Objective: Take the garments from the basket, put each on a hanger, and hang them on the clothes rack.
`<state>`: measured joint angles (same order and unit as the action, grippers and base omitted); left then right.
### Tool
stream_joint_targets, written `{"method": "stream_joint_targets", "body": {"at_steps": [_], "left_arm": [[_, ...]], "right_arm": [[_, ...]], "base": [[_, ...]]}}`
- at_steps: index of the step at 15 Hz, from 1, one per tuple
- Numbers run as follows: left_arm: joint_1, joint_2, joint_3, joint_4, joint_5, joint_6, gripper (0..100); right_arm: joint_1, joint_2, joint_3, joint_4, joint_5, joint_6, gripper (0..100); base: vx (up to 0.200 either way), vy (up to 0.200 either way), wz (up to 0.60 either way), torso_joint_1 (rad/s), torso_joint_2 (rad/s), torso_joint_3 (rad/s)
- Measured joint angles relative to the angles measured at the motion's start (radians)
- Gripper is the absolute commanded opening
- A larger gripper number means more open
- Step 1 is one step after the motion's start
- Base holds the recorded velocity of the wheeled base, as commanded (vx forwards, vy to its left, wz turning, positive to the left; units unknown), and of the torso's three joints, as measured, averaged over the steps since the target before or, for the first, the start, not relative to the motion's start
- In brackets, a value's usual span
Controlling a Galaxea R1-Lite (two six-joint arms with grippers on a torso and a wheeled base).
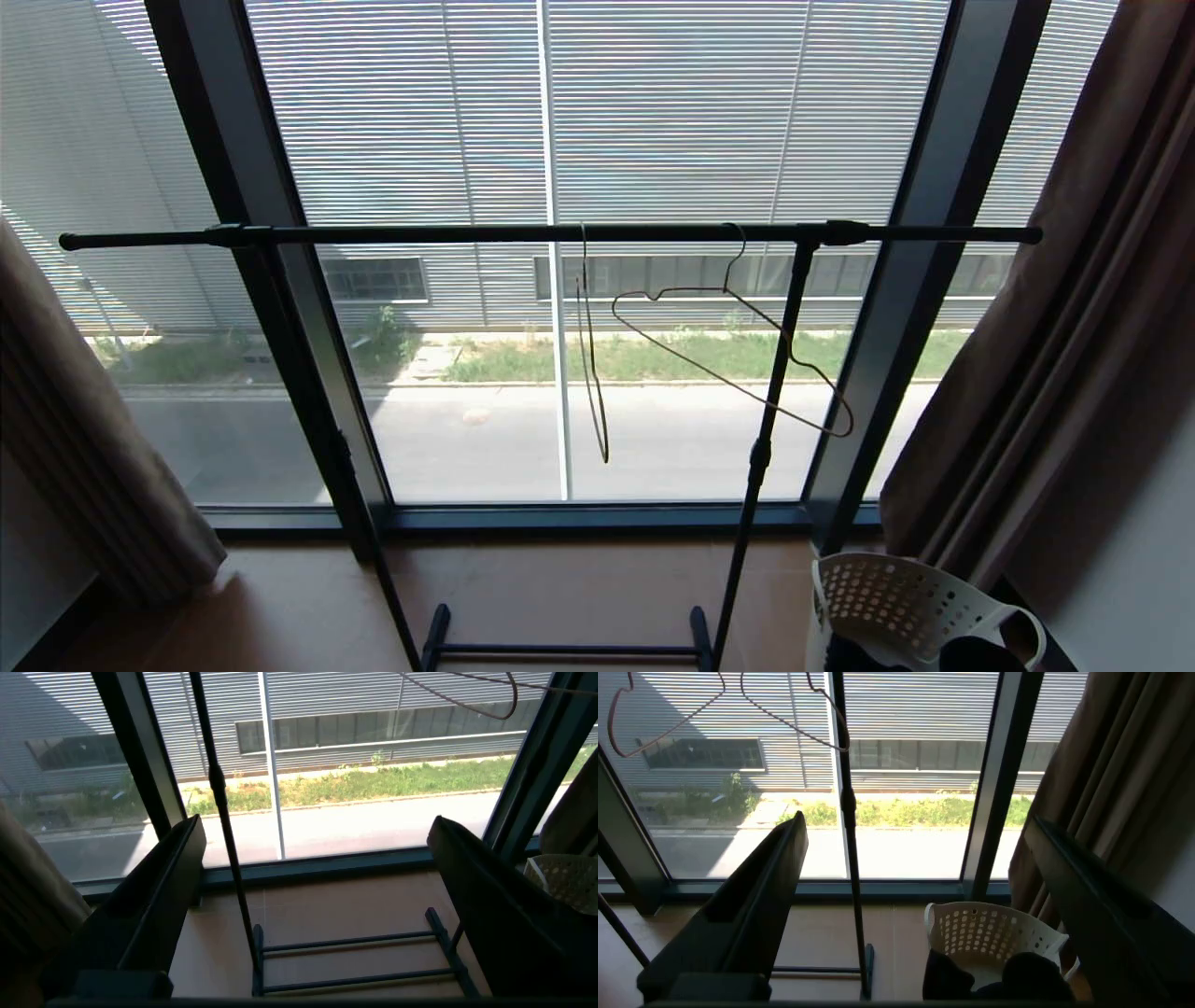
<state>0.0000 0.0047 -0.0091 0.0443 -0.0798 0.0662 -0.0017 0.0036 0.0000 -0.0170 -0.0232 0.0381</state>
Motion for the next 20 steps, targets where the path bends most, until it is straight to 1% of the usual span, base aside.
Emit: {"method": "stream_joint_targets", "body": {"at_steps": [20], "left_arm": [[0.000, 0.000, 0.000, 0.000, 0.000, 0.000, 100]], "right_arm": [[0.000, 0.000, 0.000, 0.000, 0.000, 0.001, 100]], "base": [[0.000, 0.000, 0.00, 0.000, 0.00, 0.000]]}}
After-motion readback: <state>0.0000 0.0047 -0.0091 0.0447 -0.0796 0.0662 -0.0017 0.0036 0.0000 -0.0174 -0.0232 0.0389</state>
